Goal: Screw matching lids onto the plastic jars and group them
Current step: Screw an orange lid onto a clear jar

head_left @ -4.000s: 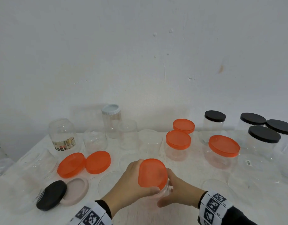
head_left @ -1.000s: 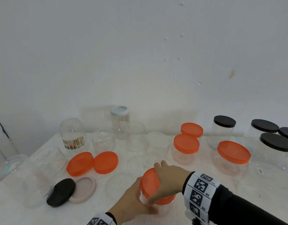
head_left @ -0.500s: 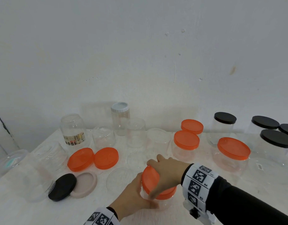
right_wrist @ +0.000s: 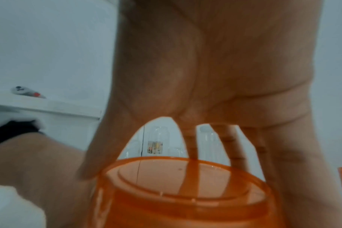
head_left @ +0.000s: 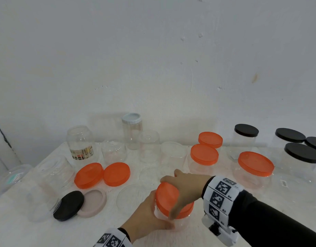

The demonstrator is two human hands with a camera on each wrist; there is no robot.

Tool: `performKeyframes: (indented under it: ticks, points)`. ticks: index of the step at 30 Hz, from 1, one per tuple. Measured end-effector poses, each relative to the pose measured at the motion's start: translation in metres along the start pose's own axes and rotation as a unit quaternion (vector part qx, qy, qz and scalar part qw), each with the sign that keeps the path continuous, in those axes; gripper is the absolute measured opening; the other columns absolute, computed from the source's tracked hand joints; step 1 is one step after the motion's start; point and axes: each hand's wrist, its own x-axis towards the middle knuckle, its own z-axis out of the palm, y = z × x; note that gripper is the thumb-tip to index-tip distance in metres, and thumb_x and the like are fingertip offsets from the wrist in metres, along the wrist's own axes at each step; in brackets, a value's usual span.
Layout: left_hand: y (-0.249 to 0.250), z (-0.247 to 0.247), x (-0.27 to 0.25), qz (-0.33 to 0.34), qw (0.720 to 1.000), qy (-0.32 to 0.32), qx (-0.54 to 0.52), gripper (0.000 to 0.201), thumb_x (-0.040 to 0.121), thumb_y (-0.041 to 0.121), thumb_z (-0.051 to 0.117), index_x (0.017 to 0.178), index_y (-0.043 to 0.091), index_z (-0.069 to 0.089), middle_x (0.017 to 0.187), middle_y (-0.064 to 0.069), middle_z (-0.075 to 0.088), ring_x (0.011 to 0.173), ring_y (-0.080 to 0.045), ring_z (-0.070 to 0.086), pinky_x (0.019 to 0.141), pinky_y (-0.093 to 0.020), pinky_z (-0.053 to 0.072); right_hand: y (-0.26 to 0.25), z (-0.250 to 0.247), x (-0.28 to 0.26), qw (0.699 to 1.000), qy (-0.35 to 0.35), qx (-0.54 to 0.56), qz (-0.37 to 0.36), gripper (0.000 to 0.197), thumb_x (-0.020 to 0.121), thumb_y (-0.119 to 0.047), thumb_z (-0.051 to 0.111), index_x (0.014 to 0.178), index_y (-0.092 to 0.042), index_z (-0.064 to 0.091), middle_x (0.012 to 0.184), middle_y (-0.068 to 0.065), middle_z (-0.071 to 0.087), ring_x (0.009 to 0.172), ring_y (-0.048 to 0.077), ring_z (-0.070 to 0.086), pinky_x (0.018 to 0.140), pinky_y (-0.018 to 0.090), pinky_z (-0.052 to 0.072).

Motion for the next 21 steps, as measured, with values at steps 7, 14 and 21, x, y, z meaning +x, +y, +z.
performKeyframes:
  ticks: [7,14,21]
  points:
    - [0.010,-0.001,-0.003,-0.007,1.000,-0.006,0.024,0.103,0.068,0.030,0.087,0.145,0.026,0.020,0.144,0.006,0.039,0.132,-0.012,0.040,0.113,-0.034,0.035,-0.006,0.004,0.002,0.999,0.007,-0.014,0.035,0.113,0.061,-0.075,0.070,0.148,-0.042,0.006,0.152,0.003,0.017,0.134,0.033,0.035,0.101,0.052,0.040]
    - [0.011,0.000,-0.005,0.011,1.000,-0.008,0.018,0.089,0.070,0.027,0.086,0.138,0.031,0.028,0.143,0.004,0.043,0.125,-0.006,0.046,0.110,-0.025,0.038,-0.007,-0.004,0.000,0.999,-0.003,-0.031,-0.009,0.101,0.066,-0.061,0.077,0.144,-0.050,0.015,0.143,-0.003,0.026,0.130,0.030,0.034,0.099,0.054,0.041]
    - [0.010,0.000,-0.004,-0.006,1.000,-0.012,0.020,0.103,0.066,0.032,0.088,0.144,0.028,0.021,0.134,0.013,0.042,0.122,-0.005,0.043,0.107,-0.026,0.038,-0.010,0.006,0.001,0.999,0.041,-0.008,0.032,0.107,0.064,-0.077,0.066,0.147,-0.033,0.017,0.141,0.006,0.031,0.122,0.032,0.046,0.094,0.044,0.044]
